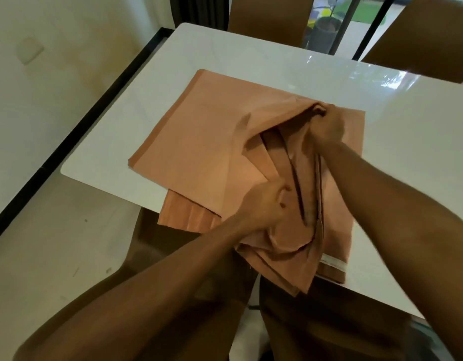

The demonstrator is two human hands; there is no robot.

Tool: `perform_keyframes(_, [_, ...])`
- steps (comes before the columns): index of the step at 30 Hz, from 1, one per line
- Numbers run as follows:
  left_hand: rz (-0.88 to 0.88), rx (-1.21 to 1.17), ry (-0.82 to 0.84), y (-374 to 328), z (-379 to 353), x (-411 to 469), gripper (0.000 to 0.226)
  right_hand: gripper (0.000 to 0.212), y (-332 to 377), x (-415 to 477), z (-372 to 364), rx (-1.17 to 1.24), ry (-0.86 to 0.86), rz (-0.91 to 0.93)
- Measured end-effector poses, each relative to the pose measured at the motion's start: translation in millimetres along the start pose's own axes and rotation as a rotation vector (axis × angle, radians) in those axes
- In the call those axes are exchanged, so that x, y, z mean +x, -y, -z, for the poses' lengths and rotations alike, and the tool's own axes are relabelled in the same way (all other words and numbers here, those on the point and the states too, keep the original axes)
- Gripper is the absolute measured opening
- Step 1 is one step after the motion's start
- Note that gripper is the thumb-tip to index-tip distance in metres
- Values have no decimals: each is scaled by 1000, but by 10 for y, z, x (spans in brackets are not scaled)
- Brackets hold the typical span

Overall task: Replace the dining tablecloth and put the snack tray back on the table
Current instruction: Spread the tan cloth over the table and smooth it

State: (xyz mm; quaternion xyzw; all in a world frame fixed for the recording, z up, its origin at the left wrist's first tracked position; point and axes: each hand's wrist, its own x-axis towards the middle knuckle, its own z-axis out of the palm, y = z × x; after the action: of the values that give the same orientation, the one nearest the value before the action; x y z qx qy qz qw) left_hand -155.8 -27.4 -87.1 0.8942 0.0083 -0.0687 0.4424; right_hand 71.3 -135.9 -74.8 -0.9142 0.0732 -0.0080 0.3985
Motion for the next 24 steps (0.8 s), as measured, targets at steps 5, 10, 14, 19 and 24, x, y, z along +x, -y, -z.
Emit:
perform_keyframes(5, [-174,28,298,-358,-630,-320,34,25,-634,299,776,467,-122,-440])
perform_keyframes(10, [-162,224,-60,-488,-944,-530,45,51,-1246,60,896,715,86,-603])
perform_keyframes(14, [204,503,11,-593,-1083,-517,94,72,-1407,-195,775,471,110,-413])
perform_keyframes(19, [332,686,158,-707,-1274,-212,109,66,-1290,-265,645,269,67,-282])
perform_keyframes(24, [230,507,20,-661,-1041,6,67,33,-1259,-256,747,355,81,-151])
